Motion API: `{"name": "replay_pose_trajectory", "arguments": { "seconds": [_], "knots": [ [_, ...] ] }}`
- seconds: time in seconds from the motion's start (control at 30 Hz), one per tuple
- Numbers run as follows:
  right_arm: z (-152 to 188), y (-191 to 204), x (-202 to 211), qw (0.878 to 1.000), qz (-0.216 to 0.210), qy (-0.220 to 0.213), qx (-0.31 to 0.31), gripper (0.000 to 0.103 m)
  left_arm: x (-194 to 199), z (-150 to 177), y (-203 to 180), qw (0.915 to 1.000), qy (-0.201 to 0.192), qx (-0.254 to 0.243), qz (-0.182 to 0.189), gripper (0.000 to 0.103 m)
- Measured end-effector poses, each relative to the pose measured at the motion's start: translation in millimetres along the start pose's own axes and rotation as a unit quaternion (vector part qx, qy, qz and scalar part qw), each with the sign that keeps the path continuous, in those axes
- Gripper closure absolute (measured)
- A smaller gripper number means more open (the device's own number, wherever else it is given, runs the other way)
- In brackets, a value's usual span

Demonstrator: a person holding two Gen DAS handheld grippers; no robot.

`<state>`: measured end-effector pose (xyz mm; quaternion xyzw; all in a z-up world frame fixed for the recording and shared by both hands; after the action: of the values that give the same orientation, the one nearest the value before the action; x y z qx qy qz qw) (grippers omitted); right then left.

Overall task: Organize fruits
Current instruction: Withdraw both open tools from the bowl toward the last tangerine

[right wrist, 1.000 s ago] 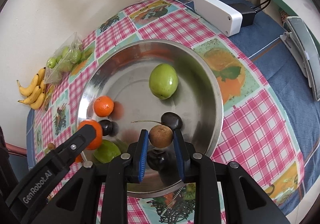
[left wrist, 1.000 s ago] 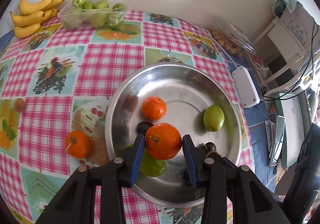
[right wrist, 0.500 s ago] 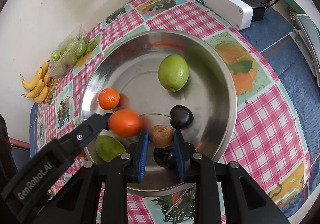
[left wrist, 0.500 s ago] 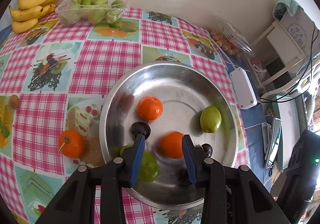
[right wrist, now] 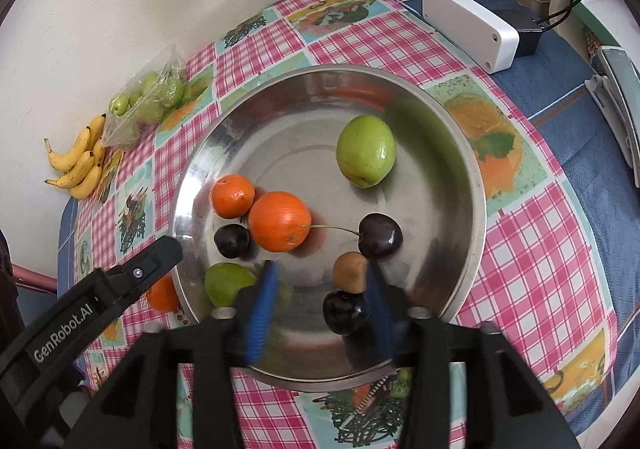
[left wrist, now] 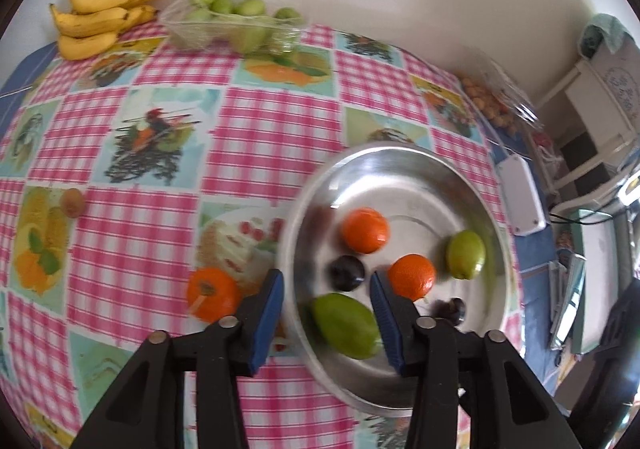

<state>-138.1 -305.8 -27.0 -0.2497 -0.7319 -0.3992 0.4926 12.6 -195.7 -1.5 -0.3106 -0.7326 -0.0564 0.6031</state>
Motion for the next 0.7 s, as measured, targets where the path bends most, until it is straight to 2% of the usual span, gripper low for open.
{"name": "replay_pose_trajectory", "arguments": {
  "seconds": [0.13,0.2,0.23,0.33,0.5,0.57,0.7],
  "knots": [
    [-1,1,-1,1.000,0.005,0.000,0.004,0.035,0,-2,16,0.9995,0.000,0.014,-0.028,0.039],
    [-1,2,-2,1.000,0.007,0.002,0.008,0.028,-2,-3,22,0.9986,0.003,0.017,-0.051,0.028],
    [-1,3,-3,1.000,0.008,0.002,0.010,0.027,-3,-2,25,0.9979,0.004,0.018,-0.061,0.025],
    [-2,7,-6,1.000,0.010,0.004,0.015,0.027,-7,-3,31,0.9972,0.009,0.023,-0.071,0.022],
    [-2,9,-9,1.000,0.017,0.006,0.019,0.026,-8,-3,38,0.9955,0.007,0.029,-0.090,0.010],
    [-2,9,-9,1.000,0.019,0.007,0.020,0.017,-7,-4,39,0.9950,0.004,0.030,-0.095,0.006],
    [-1,10,-11,0.999,0.020,0.010,0.022,0.016,-6,-4,42,0.9938,0.001,0.031,-0.107,0.002]
  ]
}}
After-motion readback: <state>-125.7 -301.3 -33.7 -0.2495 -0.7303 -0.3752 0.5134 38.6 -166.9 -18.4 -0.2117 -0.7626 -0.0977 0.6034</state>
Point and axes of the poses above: each gripper's, at about its wrist camera, not at the fingertips, and x roughly against the way its jaws point, y to its left, z to its underside, the point moved 1 cm from there along -x, roughly the way its jaws point, and after that the axes turned 5 degrees about y, right-handed, at the moved point
